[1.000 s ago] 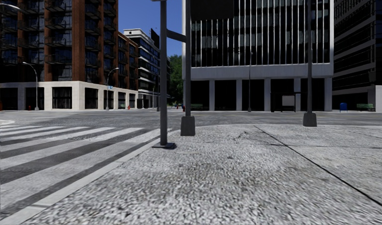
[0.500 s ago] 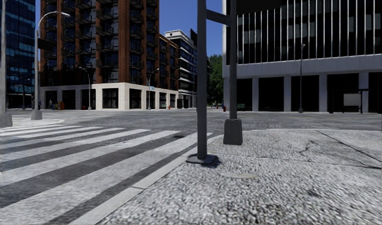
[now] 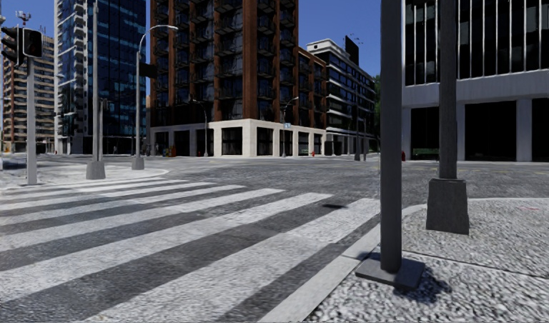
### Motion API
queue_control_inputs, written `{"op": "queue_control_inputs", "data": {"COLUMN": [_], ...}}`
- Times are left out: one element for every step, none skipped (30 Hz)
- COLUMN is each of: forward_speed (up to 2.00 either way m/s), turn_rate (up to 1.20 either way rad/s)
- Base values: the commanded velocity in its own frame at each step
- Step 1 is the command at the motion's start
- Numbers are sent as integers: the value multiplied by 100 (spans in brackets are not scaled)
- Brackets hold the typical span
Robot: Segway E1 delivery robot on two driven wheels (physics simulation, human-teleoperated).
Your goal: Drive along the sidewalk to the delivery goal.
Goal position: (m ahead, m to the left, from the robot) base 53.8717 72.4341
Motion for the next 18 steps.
{"op": "queue_control_inputs", "data": {"forward_speed": [161, 161, 161, 161, 161, 161, 161, 160, 159, 156, 153, 153, 147, 138, 128, 126, 125, 125], "turn_rate": [67, 67, 67, 67, 67, 67, 67, 67, 67, 67, 67, 67, 67, 67, 67, 67, 67, 67]}}
